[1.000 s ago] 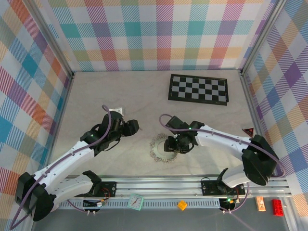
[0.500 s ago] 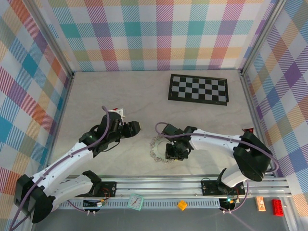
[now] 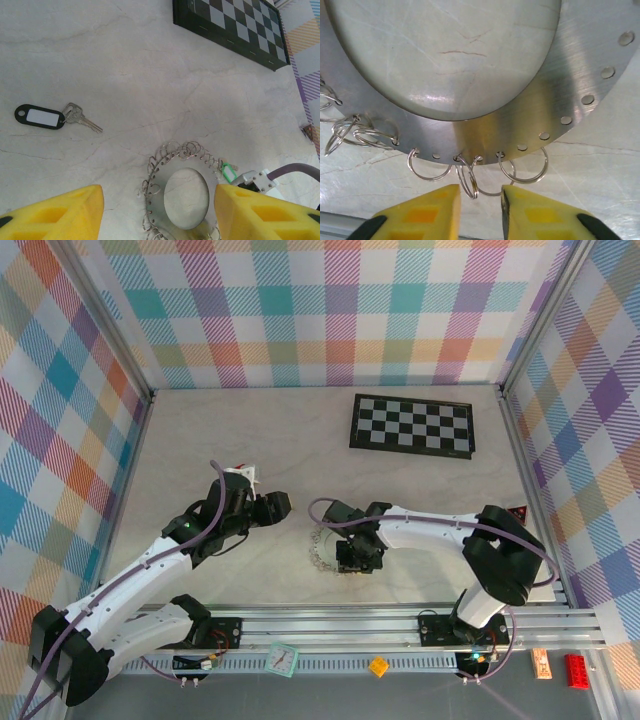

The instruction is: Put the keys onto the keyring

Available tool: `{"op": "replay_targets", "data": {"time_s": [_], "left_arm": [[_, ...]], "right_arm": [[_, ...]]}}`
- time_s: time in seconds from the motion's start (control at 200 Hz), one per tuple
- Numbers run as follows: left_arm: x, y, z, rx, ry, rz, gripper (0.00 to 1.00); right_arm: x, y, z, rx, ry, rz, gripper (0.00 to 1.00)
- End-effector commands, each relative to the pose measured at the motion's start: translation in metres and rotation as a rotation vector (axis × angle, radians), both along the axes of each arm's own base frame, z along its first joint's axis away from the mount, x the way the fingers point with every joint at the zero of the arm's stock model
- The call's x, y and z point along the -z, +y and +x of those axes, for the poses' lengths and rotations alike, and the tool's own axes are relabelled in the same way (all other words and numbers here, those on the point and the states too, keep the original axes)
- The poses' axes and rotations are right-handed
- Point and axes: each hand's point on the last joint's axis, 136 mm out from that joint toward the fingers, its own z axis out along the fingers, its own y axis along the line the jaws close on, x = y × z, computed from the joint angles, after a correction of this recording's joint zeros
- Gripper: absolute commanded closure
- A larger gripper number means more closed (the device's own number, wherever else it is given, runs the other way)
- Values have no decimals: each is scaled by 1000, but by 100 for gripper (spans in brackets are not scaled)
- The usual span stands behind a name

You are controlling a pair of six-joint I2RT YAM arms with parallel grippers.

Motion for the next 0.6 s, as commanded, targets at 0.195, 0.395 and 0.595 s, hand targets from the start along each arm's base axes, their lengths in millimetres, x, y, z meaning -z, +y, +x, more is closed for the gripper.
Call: {"op": "replay_targets", "data": {"time_s": [0.195, 0.395, 0.595], "left_arm": [[3, 0, -4, 27, -10, 1, 41], [2, 0, -4, 25, -13, 2, 41], [1, 1, -4, 22, -13, 3, 41]], "right_arm": [[-15, -2, 5, 21, -30, -27, 70], [-5, 7, 3, 10, 1, -13, 75], [1, 11, 1, -4, 24, -11, 77]]}}
